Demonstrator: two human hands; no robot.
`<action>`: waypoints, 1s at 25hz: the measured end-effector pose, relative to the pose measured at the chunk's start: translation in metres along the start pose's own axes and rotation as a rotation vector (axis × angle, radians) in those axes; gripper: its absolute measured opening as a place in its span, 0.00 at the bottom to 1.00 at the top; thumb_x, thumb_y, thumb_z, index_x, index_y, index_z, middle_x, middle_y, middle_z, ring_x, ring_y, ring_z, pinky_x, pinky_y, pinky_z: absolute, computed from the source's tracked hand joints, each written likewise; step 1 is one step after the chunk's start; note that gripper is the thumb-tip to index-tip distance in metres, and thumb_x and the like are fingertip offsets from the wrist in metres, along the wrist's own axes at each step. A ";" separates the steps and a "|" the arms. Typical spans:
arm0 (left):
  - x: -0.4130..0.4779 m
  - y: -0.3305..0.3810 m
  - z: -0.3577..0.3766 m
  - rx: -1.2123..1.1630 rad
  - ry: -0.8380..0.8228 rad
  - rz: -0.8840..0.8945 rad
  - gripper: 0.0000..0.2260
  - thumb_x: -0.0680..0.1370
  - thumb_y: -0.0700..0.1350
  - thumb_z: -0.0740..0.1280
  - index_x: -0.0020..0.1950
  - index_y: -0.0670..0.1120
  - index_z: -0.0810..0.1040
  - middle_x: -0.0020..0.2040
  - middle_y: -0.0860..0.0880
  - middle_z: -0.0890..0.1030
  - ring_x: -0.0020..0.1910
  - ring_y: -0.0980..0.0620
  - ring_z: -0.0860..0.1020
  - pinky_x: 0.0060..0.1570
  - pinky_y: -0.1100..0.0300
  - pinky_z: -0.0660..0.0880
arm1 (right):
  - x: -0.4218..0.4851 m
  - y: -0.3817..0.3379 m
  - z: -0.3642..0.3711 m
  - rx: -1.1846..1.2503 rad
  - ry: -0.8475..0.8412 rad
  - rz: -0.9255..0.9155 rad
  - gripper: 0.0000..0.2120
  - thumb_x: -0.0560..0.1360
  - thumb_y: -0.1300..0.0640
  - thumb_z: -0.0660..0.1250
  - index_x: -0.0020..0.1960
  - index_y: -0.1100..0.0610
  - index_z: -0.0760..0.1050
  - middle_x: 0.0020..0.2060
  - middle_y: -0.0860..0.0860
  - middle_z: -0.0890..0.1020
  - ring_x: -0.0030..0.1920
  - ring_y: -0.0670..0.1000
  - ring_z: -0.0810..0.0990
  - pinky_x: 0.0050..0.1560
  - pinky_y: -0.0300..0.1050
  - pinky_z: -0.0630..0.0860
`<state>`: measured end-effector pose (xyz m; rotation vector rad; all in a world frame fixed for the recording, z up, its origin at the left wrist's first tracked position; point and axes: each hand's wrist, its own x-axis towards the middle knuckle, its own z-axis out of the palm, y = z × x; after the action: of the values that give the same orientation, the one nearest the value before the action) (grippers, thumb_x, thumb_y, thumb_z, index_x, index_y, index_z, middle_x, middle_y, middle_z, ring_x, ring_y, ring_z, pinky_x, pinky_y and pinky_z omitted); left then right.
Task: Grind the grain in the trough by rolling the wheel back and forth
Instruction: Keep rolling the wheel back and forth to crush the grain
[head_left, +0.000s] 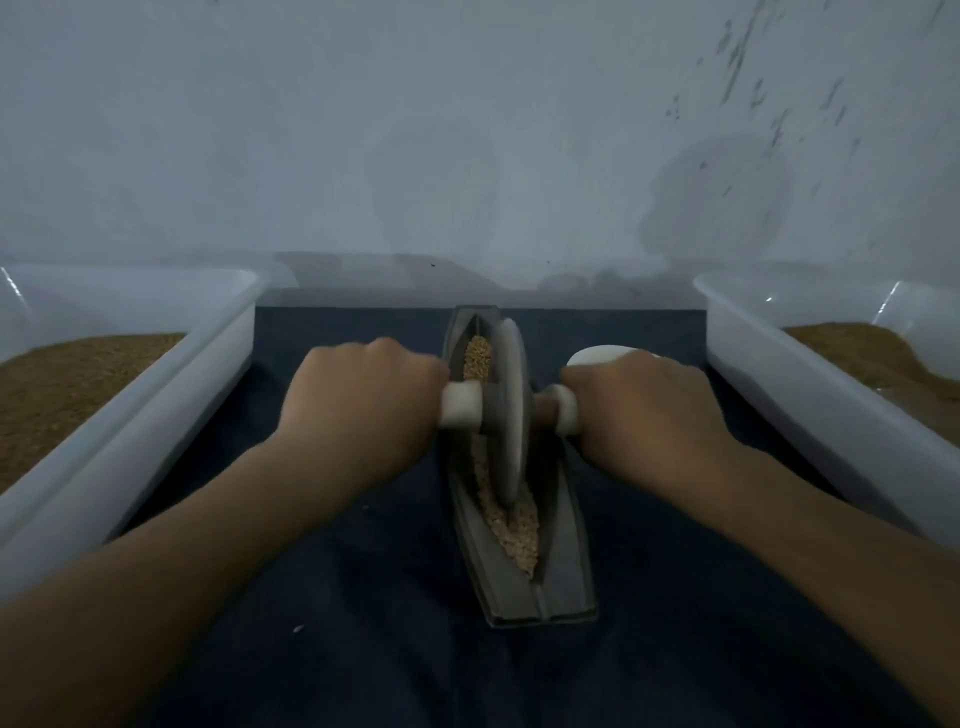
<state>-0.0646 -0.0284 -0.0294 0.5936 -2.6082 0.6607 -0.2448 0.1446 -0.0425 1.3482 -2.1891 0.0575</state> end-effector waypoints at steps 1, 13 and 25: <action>0.014 -0.001 0.008 0.000 -0.031 -0.050 0.08 0.69 0.50 0.71 0.40 0.55 0.72 0.30 0.53 0.63 0.25 0.52 0.61 0.26 0.59 0.59 | 0.016 -0.002 0.003 0.043 -0.024 0.033 0.16 0.69 0.52 0.70 0.35 0.46 0.61 0.32 0.45 0.72 0.32 0.51 0.72 0.29 0.41 0.59; -0.021 0.002 -0.021 -0.021 0.145 0.039 0.26 0.57 0.49 0.78 0.36 0.53 0.59 0.28 0.54 0.51 0.23 0.55 0.48 0.28 0.66 0.47 | -0.025 0.000 -0.016 -0.010 0.174 -0.075 0.22 0.60 0.52 0.69 0.39 0.43 0.55 0.26 0.43 0.62 0.25 0.49 0.60 0.30 0.34 0.45; -0.005 0.004 -0.004 -0.020 0.031 -0.040 0.14 0.68 0.52 0.73 0.38 0.54 0.66 0.29 0.54 0.61 0.24 0.54 0.59 0.26 0.61 0.54 | -0.001 -0.001 -0.002 0.026 0.062 -0.058 0.17 0.68 0.52 0.67 0.37 0.45 0.57 0.31 0.46 0.71 0.29 0.51 0.71 0.26 0.40 0.56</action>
<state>-0.0613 -0.0217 -0.0293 0.6232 -2.5646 0.6255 -0.2427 0.1451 -0.0413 1.4053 -2.1033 0.1046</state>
